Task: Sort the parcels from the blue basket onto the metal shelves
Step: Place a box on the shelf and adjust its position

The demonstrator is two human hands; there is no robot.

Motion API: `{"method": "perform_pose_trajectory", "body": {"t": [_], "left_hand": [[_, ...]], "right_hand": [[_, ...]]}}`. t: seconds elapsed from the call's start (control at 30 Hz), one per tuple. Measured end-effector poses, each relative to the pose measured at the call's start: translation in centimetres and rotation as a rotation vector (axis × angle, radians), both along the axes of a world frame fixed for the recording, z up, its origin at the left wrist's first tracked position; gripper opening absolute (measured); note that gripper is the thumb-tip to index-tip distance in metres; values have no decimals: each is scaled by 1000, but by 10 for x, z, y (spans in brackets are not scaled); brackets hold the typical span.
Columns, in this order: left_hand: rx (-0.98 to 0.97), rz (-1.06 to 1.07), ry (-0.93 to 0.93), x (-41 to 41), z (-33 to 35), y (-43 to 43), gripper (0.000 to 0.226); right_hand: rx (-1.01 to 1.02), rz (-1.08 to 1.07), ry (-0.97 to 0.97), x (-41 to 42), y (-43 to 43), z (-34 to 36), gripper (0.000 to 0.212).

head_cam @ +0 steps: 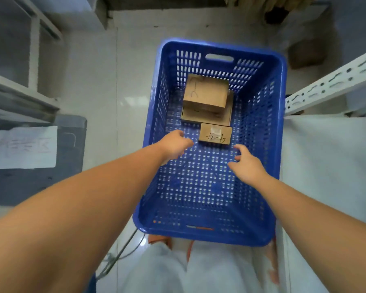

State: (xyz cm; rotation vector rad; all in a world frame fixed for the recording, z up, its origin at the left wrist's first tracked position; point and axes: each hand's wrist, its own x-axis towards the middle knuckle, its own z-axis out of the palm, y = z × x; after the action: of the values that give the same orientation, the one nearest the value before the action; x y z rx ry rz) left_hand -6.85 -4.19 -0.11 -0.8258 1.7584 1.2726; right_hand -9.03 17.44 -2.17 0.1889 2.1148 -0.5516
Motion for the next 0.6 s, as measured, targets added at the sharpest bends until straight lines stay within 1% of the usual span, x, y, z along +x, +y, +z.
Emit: {"method": "perform_pose_trajectory", "body": {"t": [0.1,0.13,0.2,0.23,0.33,0.43,0.53,0.6], "left_hand": [[-8,31,38,-19,-43,3,57],[-42,-7,67,-25,-56,2,51],[-161,-115,115,-31,-84,1,29],[-213,-161,130,-33,-99,1,27],[-282,-310,127,-36,-138,0,50],[-379,-404,165,-36,-168,-7,59],[-445,-404,179,-39,-188,-16,65],[-475,-366,183,-42,-197,-22,68]], "right_hand": [[14,-32,55,-25,-10,-43,62],[15,-31,67,-30,-14,-55,61],[21,18,95,-38,-21,-80,61],[26,49,106,-40,-23,-93,62],[34,79,133,-46,-26,-129,65],[5,41,157,-56,-33,-158,71],[-32,-31,205,-73,-43,-180,80],[-66,-144,259,-85,-51,-189,84]]}}
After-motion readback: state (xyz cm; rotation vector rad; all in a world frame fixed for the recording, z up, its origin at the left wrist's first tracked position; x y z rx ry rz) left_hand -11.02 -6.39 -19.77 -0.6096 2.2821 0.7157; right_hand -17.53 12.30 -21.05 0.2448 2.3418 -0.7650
